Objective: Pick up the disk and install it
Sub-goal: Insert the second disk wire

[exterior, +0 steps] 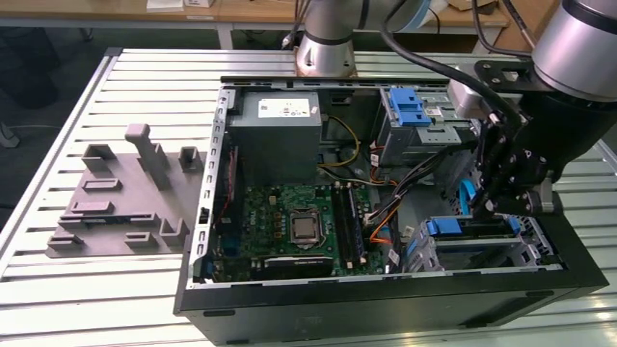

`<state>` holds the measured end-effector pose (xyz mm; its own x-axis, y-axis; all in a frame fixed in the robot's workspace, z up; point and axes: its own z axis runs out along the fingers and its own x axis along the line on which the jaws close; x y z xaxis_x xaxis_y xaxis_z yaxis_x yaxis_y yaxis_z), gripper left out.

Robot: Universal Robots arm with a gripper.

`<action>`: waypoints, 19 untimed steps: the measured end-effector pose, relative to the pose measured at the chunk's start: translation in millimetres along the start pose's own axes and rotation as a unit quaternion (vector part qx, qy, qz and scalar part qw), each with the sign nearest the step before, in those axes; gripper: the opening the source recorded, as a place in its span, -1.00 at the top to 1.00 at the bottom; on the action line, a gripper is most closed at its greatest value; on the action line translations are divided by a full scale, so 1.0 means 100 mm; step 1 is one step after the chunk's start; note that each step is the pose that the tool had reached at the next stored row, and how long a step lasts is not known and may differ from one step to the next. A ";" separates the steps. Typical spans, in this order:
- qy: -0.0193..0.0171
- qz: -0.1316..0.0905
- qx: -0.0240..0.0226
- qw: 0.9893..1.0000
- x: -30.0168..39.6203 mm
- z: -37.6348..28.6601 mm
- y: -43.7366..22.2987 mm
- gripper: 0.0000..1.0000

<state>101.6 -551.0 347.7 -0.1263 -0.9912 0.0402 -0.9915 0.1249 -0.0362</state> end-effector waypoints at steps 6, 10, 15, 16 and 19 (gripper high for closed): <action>0.000 0.000 0.000 1.000 0.022 0.021 -0.006 0.69; -0.010 0.000 -0.002 1.000 0.021 0.041 -0.008 0.69; -0.032 0.001 -0.005 0.999 0.030 0.045 -0.009 0.69; -0.032 0.001 -0.005 0.999 0.039 0.047 -0.010 0.69; -0.032 0.001 -0.005 0.999 0.063 0.053 -0.013 0.69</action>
<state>102.2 -557.7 342.7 -0.1266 -0.9917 -0.0236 -0.9915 0.1272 -0.0258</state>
